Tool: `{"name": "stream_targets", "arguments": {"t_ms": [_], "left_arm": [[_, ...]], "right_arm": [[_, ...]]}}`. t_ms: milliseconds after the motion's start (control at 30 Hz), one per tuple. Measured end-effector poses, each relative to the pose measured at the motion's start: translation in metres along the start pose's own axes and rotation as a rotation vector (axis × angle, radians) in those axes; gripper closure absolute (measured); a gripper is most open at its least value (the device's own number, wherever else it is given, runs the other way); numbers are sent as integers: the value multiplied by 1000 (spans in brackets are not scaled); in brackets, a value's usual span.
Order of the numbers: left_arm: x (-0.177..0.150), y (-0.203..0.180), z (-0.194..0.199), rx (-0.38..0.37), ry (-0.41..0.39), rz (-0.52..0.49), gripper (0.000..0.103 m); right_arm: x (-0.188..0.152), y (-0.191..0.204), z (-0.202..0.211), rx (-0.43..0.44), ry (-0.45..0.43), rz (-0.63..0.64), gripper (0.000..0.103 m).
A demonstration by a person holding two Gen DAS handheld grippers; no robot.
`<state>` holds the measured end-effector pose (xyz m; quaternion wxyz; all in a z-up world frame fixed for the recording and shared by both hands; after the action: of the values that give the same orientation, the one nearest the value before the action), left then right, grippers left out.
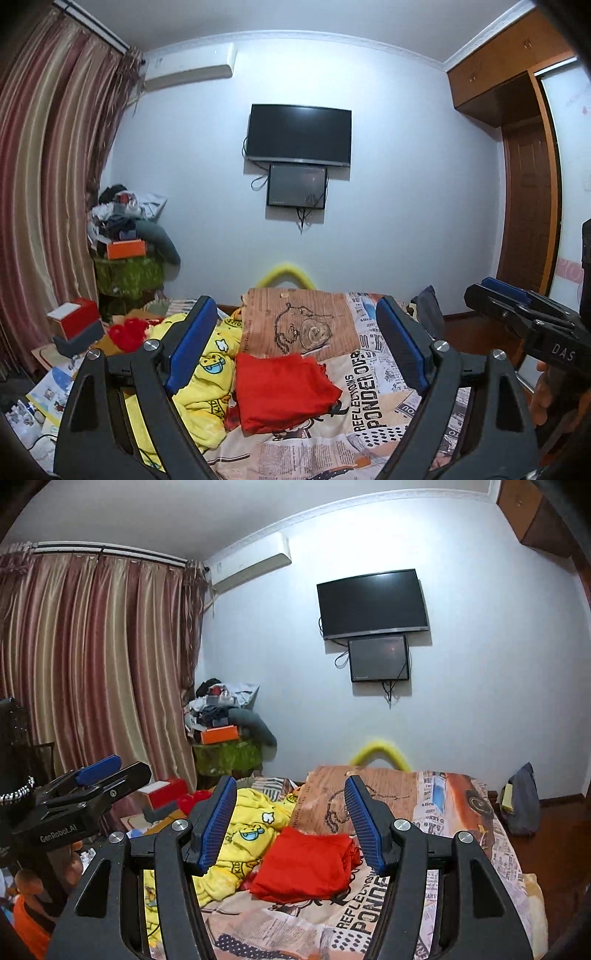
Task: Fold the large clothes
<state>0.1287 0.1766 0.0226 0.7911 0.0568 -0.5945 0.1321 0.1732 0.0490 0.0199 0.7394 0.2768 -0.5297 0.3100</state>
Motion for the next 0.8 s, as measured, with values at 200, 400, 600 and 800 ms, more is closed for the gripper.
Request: {"name": "stream_targets", "arguments": {"t_ms": [200,400,600,800], "left_arm": [[-8,-7,10,52,-31,-37,1],[-15,-9,4,43,-5,-33,1],[-20,-8,2,36,8,-15,1],[-23,-7,1,34,9,-11,1]], "right_arm": [[0,-3,3,-67,-37,7,18],[5,-9,3,-134,-56,4,0],[1,-11,2,-141,-36,9,0],[-8,-11,8,-141,-26,7,0]]}}
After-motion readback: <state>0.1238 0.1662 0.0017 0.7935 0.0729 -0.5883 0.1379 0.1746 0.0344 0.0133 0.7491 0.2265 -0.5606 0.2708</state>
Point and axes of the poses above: each gripper's, at about its wrist camera, not at the fingertips, and z roughly against the way its jaws point, y to its left, x to its top, the point moved 10 cm from there along -z, roughly the way its jaws point, and after that the axes turned 9 degrees about y, right-handed, at the moved point
